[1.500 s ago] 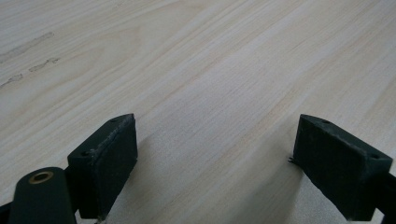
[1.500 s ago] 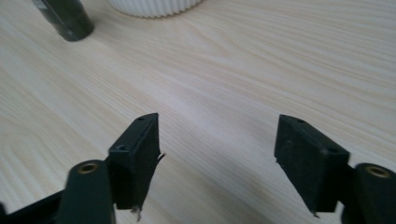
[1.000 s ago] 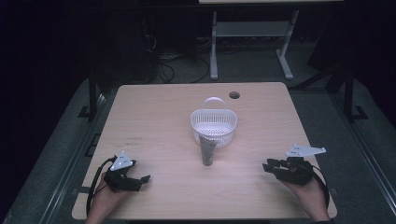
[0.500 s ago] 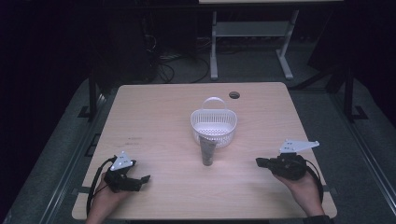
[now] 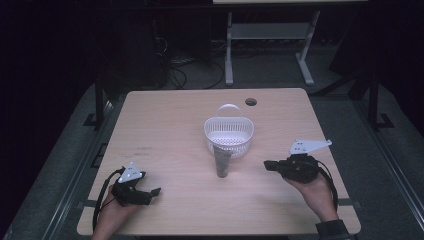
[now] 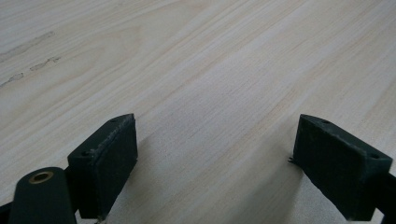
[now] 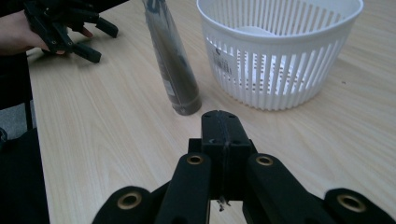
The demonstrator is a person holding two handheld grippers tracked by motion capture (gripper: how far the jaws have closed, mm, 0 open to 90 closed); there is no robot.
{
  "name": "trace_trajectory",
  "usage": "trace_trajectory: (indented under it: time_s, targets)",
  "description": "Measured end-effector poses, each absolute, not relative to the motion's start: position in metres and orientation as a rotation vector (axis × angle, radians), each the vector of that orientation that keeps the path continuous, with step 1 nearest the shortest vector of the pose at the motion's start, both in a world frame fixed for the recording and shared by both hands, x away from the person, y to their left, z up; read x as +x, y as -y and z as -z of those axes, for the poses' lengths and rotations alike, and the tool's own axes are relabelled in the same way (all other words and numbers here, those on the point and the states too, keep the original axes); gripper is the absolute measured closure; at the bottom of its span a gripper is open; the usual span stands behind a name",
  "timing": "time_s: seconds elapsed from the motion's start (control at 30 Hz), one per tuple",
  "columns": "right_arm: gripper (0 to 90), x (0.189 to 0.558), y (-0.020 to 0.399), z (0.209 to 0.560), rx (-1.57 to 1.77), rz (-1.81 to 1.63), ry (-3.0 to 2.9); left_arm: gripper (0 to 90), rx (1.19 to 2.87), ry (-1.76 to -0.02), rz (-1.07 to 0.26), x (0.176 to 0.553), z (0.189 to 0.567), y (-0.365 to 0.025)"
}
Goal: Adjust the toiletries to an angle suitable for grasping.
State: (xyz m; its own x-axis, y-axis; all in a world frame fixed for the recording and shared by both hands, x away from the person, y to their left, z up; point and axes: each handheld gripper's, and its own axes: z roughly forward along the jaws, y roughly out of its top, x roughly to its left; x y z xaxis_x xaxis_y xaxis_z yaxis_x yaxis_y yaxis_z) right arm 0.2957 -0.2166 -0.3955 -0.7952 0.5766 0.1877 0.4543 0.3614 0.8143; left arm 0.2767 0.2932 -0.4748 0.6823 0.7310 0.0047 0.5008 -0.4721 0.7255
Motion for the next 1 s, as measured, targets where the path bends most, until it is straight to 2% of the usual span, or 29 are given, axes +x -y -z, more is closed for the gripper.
trace_trajectory:
  time_s: [1.0]
  targets:
    - [89.6, 0.325, 0.165, 0.364, 0.789, -1.455, -2.531, 12.7, 2.172, -0.942, -0.41, 0.277, 0.475, -0.293]
